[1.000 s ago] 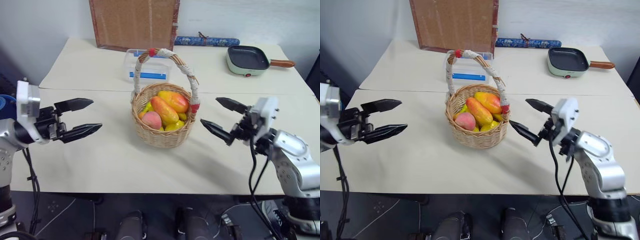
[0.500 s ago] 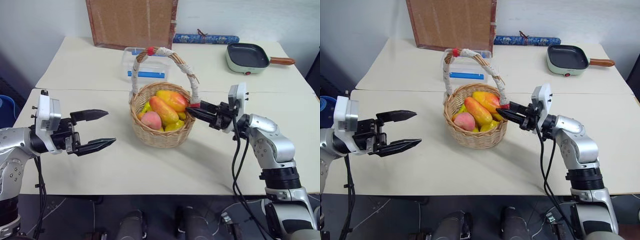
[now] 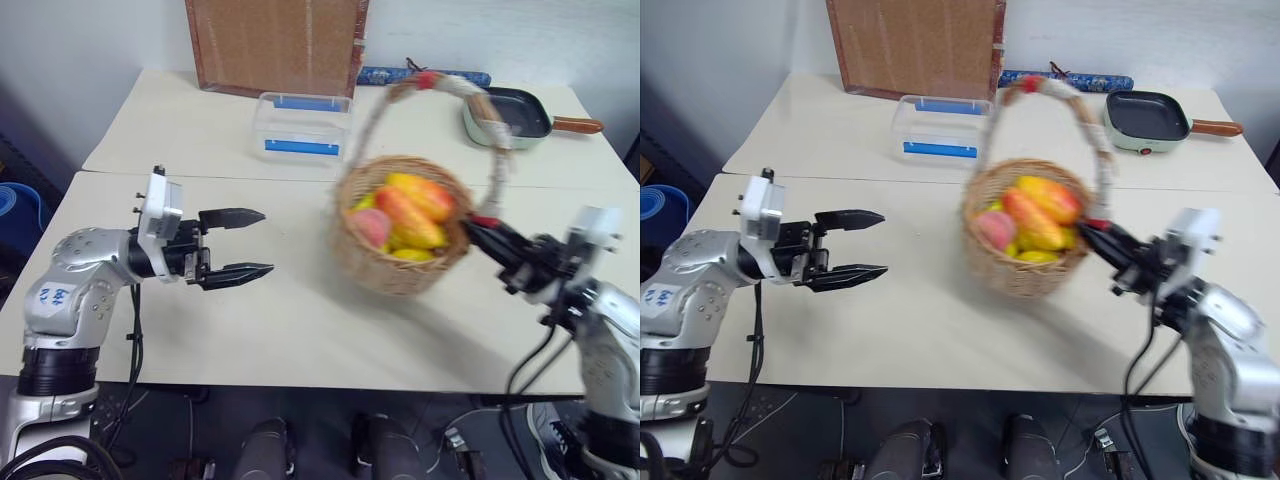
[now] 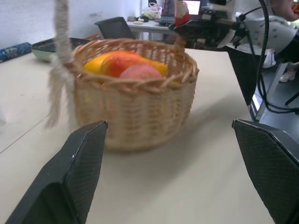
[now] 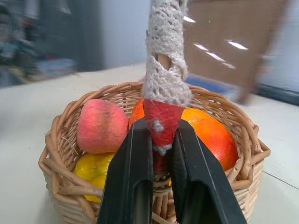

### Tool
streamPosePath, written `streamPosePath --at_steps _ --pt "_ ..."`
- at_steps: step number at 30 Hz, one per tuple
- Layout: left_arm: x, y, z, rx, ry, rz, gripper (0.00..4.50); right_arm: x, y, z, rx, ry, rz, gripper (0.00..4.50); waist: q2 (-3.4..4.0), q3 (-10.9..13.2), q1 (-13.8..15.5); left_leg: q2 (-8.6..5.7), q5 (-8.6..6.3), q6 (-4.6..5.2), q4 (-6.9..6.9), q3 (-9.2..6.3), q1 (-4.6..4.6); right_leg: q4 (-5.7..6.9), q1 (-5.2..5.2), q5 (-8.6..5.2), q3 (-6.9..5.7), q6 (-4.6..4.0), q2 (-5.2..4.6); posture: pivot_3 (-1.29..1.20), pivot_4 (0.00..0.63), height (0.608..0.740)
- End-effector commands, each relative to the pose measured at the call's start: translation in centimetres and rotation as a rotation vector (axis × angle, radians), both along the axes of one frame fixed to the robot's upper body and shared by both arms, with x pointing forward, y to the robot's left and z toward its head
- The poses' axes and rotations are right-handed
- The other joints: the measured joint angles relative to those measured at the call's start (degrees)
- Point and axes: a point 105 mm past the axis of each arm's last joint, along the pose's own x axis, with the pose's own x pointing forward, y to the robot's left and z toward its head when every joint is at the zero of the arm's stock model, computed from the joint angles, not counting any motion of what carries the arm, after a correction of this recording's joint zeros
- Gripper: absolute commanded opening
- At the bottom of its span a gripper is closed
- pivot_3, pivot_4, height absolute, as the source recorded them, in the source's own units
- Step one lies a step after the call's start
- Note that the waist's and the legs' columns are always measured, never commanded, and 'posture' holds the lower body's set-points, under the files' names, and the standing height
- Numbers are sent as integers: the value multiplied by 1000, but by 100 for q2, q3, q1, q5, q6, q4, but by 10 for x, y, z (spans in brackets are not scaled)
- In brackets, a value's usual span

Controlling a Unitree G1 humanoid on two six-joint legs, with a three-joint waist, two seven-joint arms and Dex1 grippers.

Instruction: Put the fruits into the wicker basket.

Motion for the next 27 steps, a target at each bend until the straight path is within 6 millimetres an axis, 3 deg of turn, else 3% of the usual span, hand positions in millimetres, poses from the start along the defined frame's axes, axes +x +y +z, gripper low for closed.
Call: streamPosePath --at_steps 1,6,11,13,14,15,19,25,27 --pt "5 -6 6 14 -46 -45 4500 -18 -29 22 -27 -113 -131 147 0 0 -17 0 1 2 1 7 2 0 0 1 6 1 0 0 150 740" --pt "11 -12 9 17 -67 -74 4500 -19 -71 10 -35 -70 -244 147 0 0 -88 1 9 8 1 23 14 4 0 1 28 1 5 0 150 740" --pt "10 -10 9 17 -78 -64 4500 -6 -92 -3 -39 -33 -288 147 2 0 -156 1 10 10 0 20 15 10 -1 1 30 1 4 0 150 740" --pt "10 -7 8 15 -81 -42 4500 0 -91 -7 -41 -24 -284 147 3 0 -156 1 11 11 0 21 16 10 0 1 31 2 2 0 150 740" --pt "9 -5 8 13 -82 -33 4500 2 -88 -9 -34 -20 -274 882 3 0 -153 1 11 10 0 20 17 10 0 1 30 2 2 0 150 740" --pt "8 -4 8 12 -80 -24 4500 4 -84 -12 -55 -19 -269 1029 4 -1 -154 2 11 10 0 19 17 12 0 1 30 2 2 0 150 740" --pt "2 3 4 15 -63 5 4500 1 -81 -15 -43 -3 -247 2361 4 -1 -148 2 11 10 0 15 15 12 0 1 30 2 -1 0 150 740" --pt "-6 27 -8 44 -1 89 4500 -32 -87 -13 -152 50 -216 4351 5 -1 -108 -1 11 10 1 2 14 8 7 2 32 3 -6 0 150 740" --pt "-6 45 -23 109 -6 175 4500 -52 -89 -20 -248 109 -171 4469 11 -5 -110 -3 10 11 0 3 14 4 8 2 33 4 -7 0 150 740"
